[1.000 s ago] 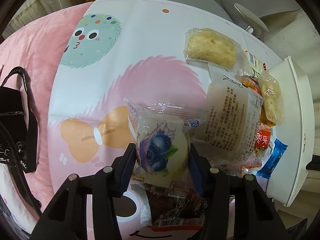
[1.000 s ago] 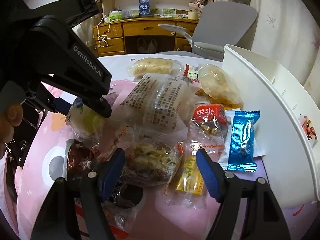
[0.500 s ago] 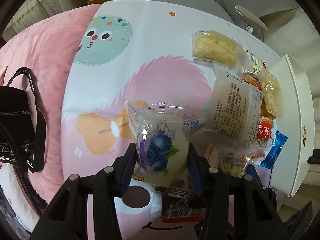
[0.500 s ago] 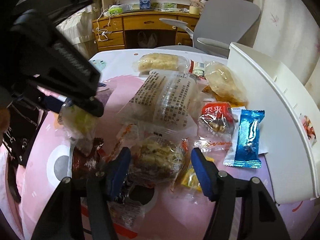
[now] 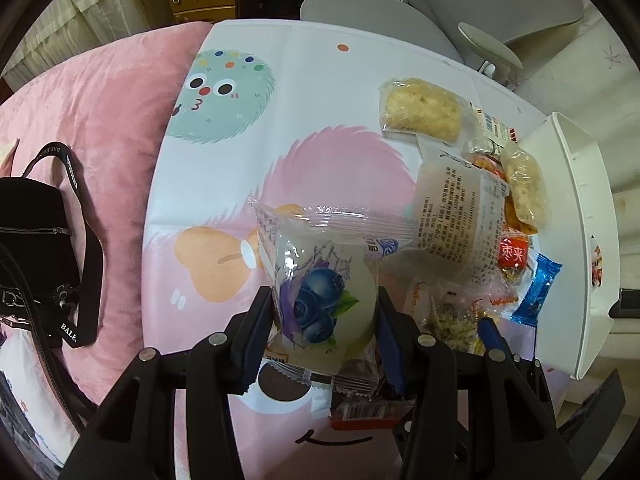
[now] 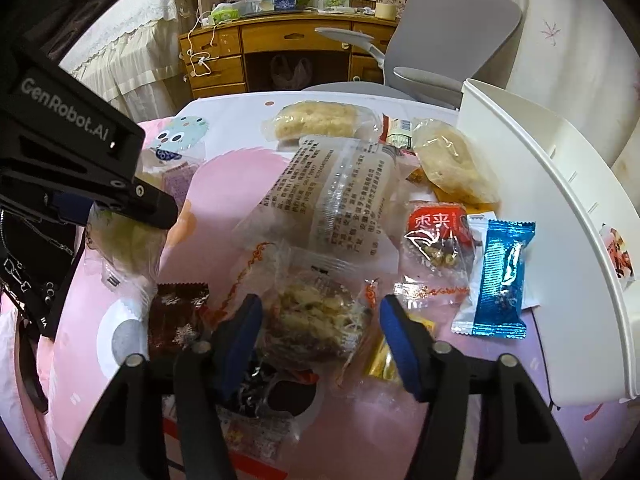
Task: Organize snacks
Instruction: 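Carry the blueberry cake with the left gripper into the white tray and release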
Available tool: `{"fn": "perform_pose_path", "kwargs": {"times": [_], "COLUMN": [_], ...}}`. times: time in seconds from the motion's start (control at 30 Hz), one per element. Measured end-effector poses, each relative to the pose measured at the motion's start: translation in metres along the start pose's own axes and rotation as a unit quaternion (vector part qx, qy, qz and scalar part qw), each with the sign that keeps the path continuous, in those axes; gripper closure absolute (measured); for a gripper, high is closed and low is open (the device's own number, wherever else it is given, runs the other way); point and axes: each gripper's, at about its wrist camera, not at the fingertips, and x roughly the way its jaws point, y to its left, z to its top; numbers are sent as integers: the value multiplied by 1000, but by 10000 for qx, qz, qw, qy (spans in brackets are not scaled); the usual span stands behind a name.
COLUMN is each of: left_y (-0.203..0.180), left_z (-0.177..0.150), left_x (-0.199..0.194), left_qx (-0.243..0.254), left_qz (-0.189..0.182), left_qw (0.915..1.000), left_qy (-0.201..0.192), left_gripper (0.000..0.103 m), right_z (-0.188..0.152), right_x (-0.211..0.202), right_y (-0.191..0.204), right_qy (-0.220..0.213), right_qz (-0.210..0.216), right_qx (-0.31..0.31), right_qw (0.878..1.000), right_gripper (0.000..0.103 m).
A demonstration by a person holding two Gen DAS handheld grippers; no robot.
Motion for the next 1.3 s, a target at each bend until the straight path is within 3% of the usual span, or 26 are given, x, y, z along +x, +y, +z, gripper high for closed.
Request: {"fn": "perform_pose_path", "kwargs": {"times": [0.4, 0.67, 0.8, 1.3], "left_y": [10, 18, 17, -12], "left_z": [-14, -27, -35, -80], "left_x": [-39, -66, -76, -112], "left_qx": [123, 15, -51, -270], "left_qz": [28, 71, 106, 139], "left_qw": [9998, 9996, 9993, 9985], "left_qy": [-143, -288, -344, -460], "left_gripper": [56, 56, 56, 56], "right_z": [8, 7, 3, -30], "right_x": [3, 0, -8, -36], "right_y": [3, -2, -5, -30], "right_qy": [590, 662, 691, 1391], "right_qz": [28, 144, 273, 948], "right_qx": [45, 123, 94, 90], "right_qw": [9982, 9976, 9972, 9857], "right_gripper": [48, 52, 58, 58]}}
